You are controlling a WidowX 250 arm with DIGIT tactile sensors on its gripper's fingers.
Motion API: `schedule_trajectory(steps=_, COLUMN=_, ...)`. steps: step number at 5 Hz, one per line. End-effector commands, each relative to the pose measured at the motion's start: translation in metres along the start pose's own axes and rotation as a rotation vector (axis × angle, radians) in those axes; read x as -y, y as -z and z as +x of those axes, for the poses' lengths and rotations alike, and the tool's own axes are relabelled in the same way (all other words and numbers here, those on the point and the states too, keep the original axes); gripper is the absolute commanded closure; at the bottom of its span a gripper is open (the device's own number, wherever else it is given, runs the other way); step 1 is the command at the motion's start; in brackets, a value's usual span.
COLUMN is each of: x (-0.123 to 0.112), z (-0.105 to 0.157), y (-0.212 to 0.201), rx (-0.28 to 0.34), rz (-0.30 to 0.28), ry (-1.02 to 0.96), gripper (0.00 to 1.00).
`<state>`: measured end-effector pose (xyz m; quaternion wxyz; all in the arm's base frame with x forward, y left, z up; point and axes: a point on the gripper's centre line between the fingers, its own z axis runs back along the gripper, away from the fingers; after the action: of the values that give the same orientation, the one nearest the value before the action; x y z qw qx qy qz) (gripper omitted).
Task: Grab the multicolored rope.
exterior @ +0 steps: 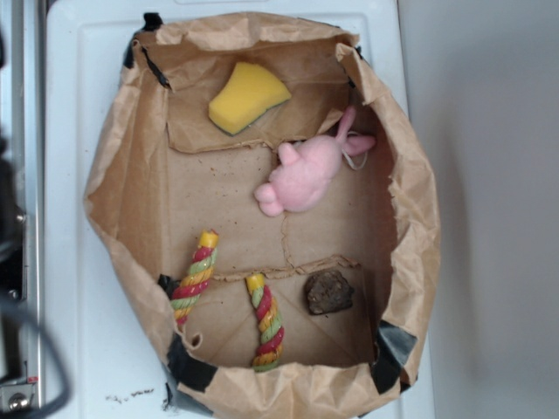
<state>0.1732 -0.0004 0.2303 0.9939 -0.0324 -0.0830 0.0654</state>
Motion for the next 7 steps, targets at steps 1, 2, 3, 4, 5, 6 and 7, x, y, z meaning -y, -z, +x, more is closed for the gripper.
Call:
schedule_trajectory(steps=1, x=-0.020, z=0.055, y=0.002, rx=0.108, rz=-0.016, ry=-0.097, gripper=0.00)
schedule_trajectory(steps=2, x=-0.013, z=0.082, y=0.026, rx=0.116, rz=-0.009, ry=-0.109, gripper=0.00)
schedule_trajectory(steps=3, x=0.008, z=0.093, y=0.054, rx=0.095, rz=-0.005, ry=-0.082, gripper=0.00)
schedule_trajectory(steps=4, x=0.021, z=0.095, y=0.085, rx=0.087, rz=0.028, ry=-0.110, gripper=0.00)
schedule_trajectory(steps=5, x=0.020, z=0.096, y=0.104, rx=0.082, rz=0.079, ry=-0.152, gripper=0.00)
schedule_trajectory(steps=6, x=0.020, z=0.096, y=0.104, rx=0.082, rz=0.079, ry=-0.152, gripper=0.00)
schedule_trajectory(steps=7, x=0.020, z=0.096, y=0.104, rx=0.082, rz=0.079, ry=-0.152, gripper=0.00)
